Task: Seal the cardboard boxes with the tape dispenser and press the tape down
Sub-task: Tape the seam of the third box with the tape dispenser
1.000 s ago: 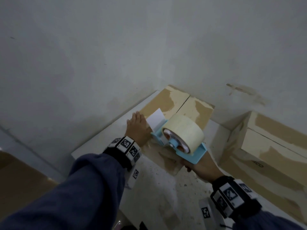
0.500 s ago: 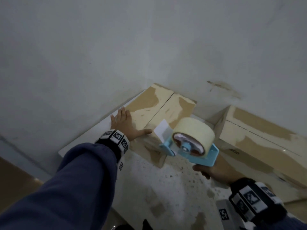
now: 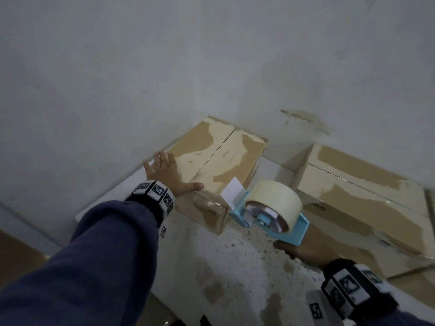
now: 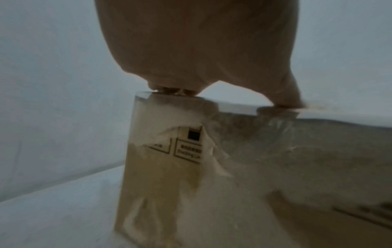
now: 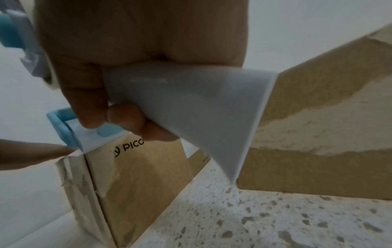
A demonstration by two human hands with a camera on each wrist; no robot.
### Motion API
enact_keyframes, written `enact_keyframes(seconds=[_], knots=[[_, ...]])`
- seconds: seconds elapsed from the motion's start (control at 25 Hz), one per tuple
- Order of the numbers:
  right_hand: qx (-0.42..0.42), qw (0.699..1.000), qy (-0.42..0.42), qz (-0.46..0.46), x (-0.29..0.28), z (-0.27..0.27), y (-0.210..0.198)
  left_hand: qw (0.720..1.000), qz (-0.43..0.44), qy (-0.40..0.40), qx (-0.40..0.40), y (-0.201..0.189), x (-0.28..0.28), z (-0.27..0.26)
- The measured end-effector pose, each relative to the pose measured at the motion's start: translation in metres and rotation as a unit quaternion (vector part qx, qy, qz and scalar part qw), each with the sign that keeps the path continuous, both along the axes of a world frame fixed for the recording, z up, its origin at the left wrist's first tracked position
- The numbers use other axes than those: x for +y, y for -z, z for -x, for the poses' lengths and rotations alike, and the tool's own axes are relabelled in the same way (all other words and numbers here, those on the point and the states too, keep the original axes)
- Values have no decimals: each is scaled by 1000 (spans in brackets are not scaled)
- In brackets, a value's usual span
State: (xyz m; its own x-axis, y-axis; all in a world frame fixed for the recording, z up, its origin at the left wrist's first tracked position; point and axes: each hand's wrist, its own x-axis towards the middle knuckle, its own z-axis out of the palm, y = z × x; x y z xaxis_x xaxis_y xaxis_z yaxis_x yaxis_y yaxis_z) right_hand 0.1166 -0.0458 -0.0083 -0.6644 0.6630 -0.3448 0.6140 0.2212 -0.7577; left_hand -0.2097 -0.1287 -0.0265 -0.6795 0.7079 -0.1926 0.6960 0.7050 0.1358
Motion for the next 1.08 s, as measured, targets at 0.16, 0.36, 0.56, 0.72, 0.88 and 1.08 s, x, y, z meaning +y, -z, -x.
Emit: enact_keyframes(seconds=[0.16,0.36,0.56,0.72,0.88,1.08], knots=[[19,1000,4,16,0,1,4,989,-73,116,53,-8,10,-65],[29,999,10,36,-1,-2,1,983,5,185,-13,19,21,-101],[17,1000,-6,21,0,-27,-5,981,-2,189,-35,19,21,-97],[12,999,-4,35,2,-34,2,982,13,185,-30,19,21,-99],[32,993,44,105,3,-22,26,982,10,186,-3,18,22,-101],[42,988,66,133,2,-2,45,988,-46,135,63,21,15,-113]])
